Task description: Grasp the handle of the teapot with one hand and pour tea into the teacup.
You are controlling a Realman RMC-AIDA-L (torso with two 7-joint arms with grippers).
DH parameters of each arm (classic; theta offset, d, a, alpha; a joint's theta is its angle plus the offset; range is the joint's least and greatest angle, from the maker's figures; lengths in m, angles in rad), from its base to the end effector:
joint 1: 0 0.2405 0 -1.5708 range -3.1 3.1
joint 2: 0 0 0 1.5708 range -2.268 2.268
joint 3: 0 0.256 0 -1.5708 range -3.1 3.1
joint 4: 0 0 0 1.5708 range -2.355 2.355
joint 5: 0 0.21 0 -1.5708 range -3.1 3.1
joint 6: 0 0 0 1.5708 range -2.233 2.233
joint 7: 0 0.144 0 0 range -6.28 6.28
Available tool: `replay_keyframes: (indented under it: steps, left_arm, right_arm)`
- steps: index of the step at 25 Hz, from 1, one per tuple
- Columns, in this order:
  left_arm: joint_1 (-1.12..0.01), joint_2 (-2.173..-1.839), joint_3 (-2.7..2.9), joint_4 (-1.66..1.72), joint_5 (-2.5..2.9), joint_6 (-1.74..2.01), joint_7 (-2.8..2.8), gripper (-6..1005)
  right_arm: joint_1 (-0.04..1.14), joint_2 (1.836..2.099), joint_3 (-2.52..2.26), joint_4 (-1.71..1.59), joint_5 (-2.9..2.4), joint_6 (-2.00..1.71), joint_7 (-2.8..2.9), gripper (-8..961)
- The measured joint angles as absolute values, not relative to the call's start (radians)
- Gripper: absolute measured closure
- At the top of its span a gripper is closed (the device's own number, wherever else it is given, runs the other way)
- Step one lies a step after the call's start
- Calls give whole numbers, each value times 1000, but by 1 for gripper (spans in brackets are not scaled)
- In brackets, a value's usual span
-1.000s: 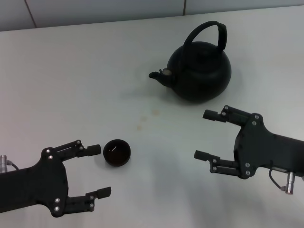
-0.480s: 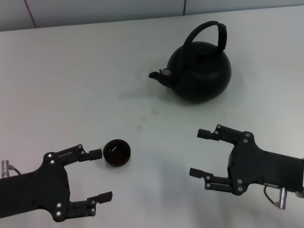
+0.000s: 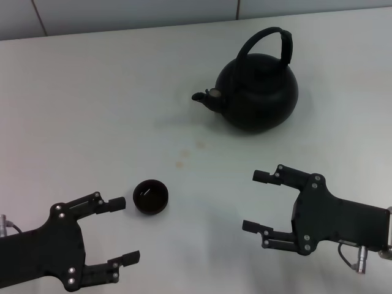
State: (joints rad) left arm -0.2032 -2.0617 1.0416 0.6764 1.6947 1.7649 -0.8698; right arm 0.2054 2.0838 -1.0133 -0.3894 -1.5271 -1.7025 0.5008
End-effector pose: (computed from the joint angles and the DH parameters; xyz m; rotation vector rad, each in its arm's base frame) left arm -0.2891 0.2204 -0.0143 -2.8145 -0.0869 -0.8909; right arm 0.2999 0.2074 -0.0401 -2.5341 0.0161 0.9590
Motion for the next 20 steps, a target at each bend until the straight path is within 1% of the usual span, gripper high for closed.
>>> replay_keyframes:
  steps: [20]
  left_arm:
    - [-203,-2062,1040,676,1695,1765,-868,197]
  right_arm:
    - [213,2086,-1012,-387,-1523,-1698,489,201]
